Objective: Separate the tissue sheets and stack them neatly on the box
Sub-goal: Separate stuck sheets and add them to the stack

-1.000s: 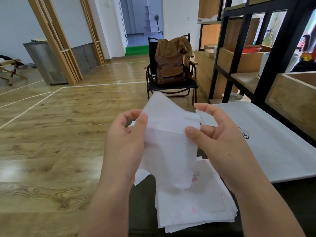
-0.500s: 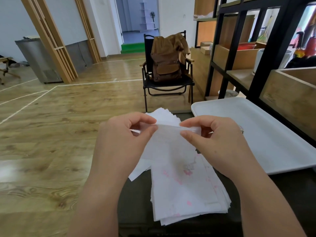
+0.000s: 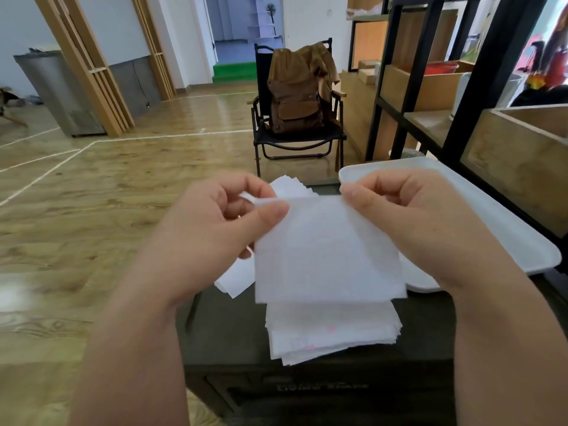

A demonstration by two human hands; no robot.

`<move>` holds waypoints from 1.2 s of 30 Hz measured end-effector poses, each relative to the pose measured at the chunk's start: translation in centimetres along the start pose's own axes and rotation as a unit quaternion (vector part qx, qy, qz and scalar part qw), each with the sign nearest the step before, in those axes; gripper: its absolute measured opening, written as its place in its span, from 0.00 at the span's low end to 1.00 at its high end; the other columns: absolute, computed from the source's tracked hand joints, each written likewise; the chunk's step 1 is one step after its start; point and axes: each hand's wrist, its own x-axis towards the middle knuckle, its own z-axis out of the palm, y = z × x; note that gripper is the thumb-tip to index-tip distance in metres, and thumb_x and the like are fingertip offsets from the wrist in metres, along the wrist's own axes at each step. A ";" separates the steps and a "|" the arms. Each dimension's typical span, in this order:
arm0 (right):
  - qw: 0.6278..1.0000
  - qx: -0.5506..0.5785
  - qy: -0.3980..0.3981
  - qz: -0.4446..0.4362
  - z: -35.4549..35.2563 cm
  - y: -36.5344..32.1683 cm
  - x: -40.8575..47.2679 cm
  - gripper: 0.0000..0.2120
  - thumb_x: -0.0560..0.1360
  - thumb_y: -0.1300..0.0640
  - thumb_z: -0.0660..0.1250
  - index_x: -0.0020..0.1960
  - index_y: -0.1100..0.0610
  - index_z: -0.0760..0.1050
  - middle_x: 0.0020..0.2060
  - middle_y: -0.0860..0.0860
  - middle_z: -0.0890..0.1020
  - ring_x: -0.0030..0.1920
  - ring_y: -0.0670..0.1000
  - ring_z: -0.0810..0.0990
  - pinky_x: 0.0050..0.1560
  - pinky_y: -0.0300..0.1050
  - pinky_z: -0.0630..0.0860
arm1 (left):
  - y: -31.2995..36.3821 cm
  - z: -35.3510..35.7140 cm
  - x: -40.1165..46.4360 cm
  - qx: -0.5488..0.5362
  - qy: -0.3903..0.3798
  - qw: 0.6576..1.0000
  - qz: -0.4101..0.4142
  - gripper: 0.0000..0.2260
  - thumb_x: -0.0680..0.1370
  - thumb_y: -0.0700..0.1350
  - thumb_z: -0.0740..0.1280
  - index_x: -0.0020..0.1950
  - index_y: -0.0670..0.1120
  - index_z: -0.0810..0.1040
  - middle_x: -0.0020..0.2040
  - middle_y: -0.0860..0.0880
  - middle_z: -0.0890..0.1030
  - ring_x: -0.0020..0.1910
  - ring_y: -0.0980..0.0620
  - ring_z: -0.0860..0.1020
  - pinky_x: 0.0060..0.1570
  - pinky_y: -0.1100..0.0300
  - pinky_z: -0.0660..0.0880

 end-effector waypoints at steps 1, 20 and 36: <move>0.999 -0.017 -0.018 0.037 -0.1 0.3 0.0 0.11 0.72 0.42 0.68 0.40 0.48 0.83 0.35 0.42 0.84 0.35 0.39 0.82 0.35 0.36 0.75 | -0.2 0.0 0.1 0.028 -0.023 0.999 -0.039 0.06 0.73 0.53 0.73 0.41 0.52 0.80 0.27 0.54 0.79 0.26 0.59 0.76 0.27 0.69 0.71; 0.952 -0.138 -0.152 0.225 1.8 6.0 1.5 0.08 0.67 0.50 0.78 0.37 0.53 0.82 0.28 0.44 0.79 0.27 0.39 0.73 0.34 0.35 0.68 | -6.4 1.3 2.1 0.168 -0.162 0.938 -0.256 0.07 0.74 0.50 0.74 0.41 0.49 0.81 0.31 0.54 0.83 0.30 0.60 0.80 0.35 0.67 0.74; 0.977 -0.145 0.084 0.131 1.2 4.9 1.7 0.09 0.70 0.46 0.74 0.36 0.48 0.78 0.30 0.45 0.79 0.30 0.36 0.75 0.33 0.38 0.66 | -9.3 1.6 2.8 0.344 -0.070 0.928 -0.125 0.27 0.73 0.55 0.72 0.71 0.58 0.69 0.71 0.61 0.67 0.75 0.58 0.59 0.69 0.60 0.61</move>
